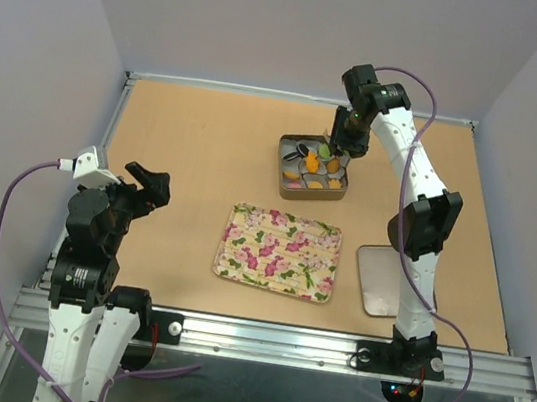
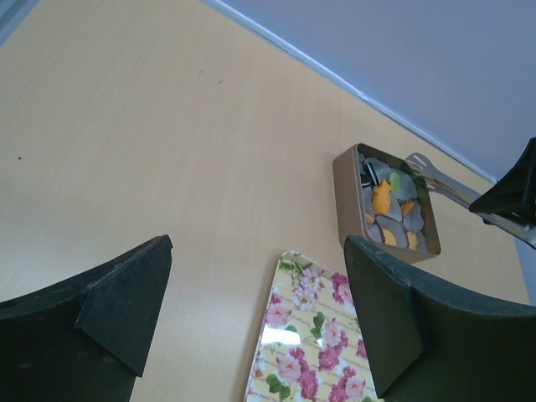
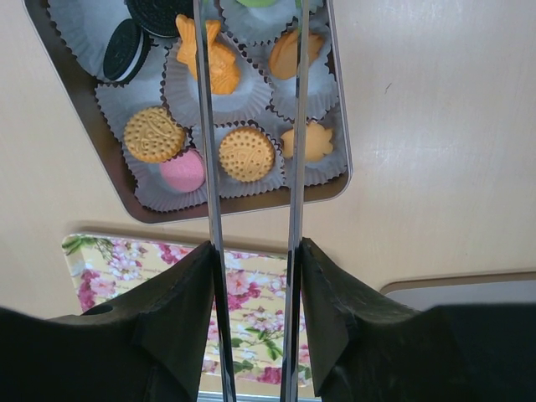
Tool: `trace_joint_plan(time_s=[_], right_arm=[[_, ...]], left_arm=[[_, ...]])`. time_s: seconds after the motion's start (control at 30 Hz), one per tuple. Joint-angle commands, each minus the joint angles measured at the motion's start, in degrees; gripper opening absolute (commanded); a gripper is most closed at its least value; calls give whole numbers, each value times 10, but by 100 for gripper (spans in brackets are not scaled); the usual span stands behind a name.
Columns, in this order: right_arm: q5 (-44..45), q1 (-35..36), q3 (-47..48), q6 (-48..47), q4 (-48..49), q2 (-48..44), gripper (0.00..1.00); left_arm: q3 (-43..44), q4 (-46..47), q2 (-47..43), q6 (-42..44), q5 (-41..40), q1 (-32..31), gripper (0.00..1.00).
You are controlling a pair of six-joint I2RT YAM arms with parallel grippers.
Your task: Pack the cookies
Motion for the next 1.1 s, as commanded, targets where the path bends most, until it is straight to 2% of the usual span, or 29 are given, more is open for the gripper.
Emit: trace_joint_plan(time_s=[0.0,0.23,0.4,0.77,0.9,1.07], right_arm=[[9,-7,28,-5,24,-40,49],[36,-51,24,2,23,-73,49],[68,-73,14,10,24,-62,49],[85,-183,-53,15,54,-36,45],[113,-194,-144,16,129,-58,46],[104,-196,-310,18,191,-96,46]], left_arm=[[-4,18,6,2,-5,2,95],[-4,19,9,4,-4,2,95],[-6,21,12,6,-1,2,95],[-3,17,12,4,-4,-3,95],[-2,16,9,3,-5,-8,95],[-2,13,3,0,-4,-11,95]])
